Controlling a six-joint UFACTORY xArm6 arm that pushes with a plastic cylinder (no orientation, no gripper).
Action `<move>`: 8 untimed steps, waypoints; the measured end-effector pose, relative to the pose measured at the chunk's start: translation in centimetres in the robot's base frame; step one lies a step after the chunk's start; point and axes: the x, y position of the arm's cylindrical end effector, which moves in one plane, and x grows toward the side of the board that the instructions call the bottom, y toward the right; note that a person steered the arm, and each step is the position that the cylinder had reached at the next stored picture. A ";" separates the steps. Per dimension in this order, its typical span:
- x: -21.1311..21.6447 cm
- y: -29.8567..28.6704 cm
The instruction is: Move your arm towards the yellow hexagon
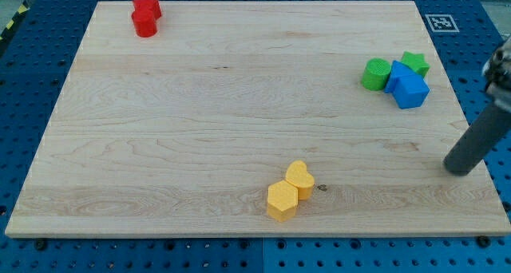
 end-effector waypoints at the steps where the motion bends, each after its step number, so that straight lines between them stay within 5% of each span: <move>1: 3.7 -4.8; 5: 4.7 -6.1; 8: 5.6 -13.7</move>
